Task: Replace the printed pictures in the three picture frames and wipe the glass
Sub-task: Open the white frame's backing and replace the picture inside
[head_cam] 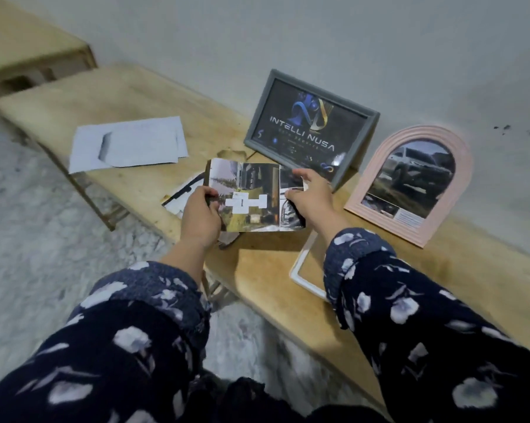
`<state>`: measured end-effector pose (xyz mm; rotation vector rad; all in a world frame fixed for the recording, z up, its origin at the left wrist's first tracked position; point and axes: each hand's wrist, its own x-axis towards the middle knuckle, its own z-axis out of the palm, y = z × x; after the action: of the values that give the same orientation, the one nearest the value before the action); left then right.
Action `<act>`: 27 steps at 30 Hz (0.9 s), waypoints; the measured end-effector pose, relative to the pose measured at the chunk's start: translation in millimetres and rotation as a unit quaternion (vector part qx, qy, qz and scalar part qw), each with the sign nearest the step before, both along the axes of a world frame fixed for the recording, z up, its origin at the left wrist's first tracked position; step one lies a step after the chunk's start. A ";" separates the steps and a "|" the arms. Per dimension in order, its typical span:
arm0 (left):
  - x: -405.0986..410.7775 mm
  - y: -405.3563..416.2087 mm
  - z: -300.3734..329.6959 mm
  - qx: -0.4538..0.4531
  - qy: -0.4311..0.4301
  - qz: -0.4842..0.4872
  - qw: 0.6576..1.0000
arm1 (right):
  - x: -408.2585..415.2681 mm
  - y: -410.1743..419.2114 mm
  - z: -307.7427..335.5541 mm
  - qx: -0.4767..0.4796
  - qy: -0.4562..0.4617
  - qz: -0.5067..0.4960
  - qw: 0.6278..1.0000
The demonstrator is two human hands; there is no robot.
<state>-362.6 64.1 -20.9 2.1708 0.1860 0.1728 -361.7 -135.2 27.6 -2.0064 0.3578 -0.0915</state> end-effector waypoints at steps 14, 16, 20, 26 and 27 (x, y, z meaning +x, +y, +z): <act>135.9 201.5 -31.1 0.086 0.050 0.055 0.994 | 185.5 213.7 -56.0 -0.132 0.003 0.139 0.981; 162.4 225.1 -35.4 0.080 0.061 0.048 0.994 | 214.7 238.6 -66.1 -0.126 0.009 0.147 0.981; 209.4 249.4 -42.7 0.052 0.080 0.036 0.995 | 256.1 262.1 -82.2 -0.155 0.017 0.140 0.978; 244.9 254.7 -63.1 0.224 0.139 0.023 0.964 | 289.2 268.1 -103.9 -0.274 0.055 0.180 0.943; 245.0 253.6 -64.5 0.249 0.132 0.019 0.959 | 290.5 268.9 -106.7 -0.317 0.051 0.180 0.930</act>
<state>-117.6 317.7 -85.4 2.6909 0.3687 -0.0587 -71.2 133.7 -79.1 -2.6945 0.0082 0.1496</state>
